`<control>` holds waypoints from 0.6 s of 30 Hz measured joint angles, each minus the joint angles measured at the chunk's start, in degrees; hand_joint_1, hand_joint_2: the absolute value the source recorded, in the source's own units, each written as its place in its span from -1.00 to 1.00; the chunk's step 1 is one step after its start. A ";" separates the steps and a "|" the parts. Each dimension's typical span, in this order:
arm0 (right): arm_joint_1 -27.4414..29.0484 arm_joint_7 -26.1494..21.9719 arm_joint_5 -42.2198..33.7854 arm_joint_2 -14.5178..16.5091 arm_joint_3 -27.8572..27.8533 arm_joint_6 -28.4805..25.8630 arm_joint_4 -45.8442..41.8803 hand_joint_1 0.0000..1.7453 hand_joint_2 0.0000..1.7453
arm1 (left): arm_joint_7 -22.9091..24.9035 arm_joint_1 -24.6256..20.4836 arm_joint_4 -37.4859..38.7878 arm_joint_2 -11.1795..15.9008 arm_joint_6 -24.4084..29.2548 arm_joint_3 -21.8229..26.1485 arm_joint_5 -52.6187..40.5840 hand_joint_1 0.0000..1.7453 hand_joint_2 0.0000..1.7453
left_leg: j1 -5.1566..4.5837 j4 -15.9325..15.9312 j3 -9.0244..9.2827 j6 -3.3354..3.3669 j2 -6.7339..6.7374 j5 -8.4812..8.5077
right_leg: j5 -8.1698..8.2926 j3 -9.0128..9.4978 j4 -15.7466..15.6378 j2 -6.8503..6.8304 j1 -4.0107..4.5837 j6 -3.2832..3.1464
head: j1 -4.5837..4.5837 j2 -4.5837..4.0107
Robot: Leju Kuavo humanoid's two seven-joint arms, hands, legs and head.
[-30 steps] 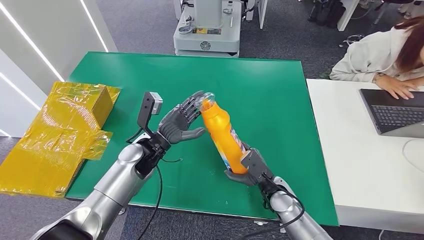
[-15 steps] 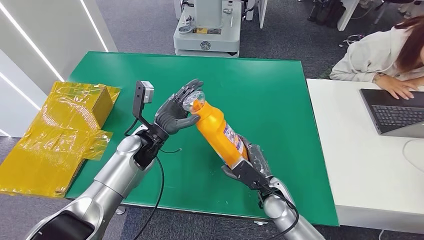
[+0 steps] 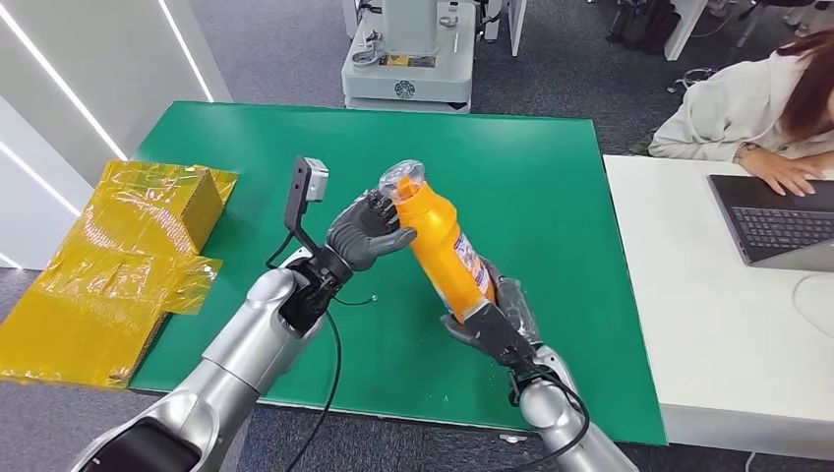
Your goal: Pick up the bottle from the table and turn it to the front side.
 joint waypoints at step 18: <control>-4.68 -3.89 1.01 1.84 -3.88 0.21 8.97 0.98 1.00 | -0.94 0.23 -0.94 -2.51 2.21 -1.78 0.94 -1.00 1.00 | 0.00 0.00 0.01 0.00 0.02 0.00 | 0.00 -0.01 0.01 0.02 0.00 0.00 | -0.01 0.00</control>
